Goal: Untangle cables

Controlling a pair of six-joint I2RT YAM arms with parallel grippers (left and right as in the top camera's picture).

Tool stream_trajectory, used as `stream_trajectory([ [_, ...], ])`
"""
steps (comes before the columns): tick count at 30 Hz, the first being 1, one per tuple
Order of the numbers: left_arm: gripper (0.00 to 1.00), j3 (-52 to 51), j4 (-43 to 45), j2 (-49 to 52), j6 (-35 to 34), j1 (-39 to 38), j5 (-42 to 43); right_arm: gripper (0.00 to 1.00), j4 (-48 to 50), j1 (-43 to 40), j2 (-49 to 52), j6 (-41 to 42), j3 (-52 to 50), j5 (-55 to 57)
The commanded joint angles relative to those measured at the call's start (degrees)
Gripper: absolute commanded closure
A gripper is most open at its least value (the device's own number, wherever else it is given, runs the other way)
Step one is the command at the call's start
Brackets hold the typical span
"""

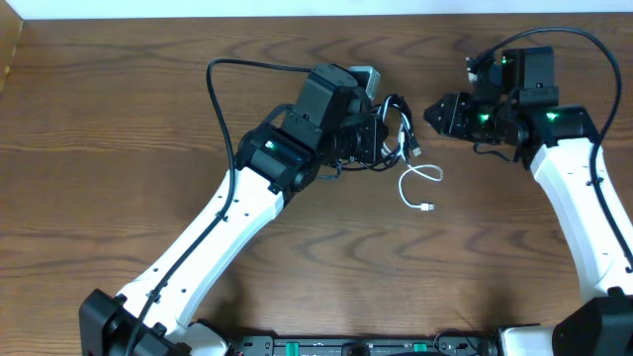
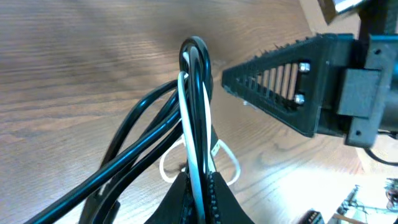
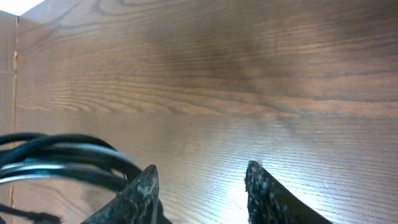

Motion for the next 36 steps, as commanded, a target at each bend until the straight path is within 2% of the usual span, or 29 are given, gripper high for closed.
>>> stream_trajectory([
  [1, 0.93, 0.5, 0.1, -1.1, -0.8, 0.0, 1.9, 0.57, -0.5, 1.1, -0.2, -1.0, -0.1, -0.3],
  [4, 0.92, 0.5, 0.5, -1.1, -1.4, 0.0, 2.9, 0.57, -0.9, 1.5, -0.2, -0.9, -0.1, 1.3],
  [11, 0.93, 0.5, 3.1, -1.1, -2.7, 0.0, 11.0, 0.55, -0.7, 1.6, 2.3, -1.3, -0.1, 2.5],
  [18, 0.92, 0.5, 3.4, -1.1, -2.7, 0.0, 16.7, 0.53, 2.4, 1.7, 4.1, -11.1, 0.0, -13.1],
  [22, 0.93, 0.5, 3.5, -1.1, -2.7, 1.0, 19.6, 0.51, 3.7, 0.9, 3.9, -18.9, 0.0, -27.9],
  [26, 0.93, 0.5, 3.5, -1.1, -2.6, 3.3, 23.9, 0.51, 3.4, -1.1, 3.9, -21.5, 0.0, -35.1],
  [36, 0.93, 0.5, 3.3, -1.1, -2.6, 7.9, 24.3, 0.51, 2.8, -3.2, 3.7, -18.9, 0.0, -31.6],
])
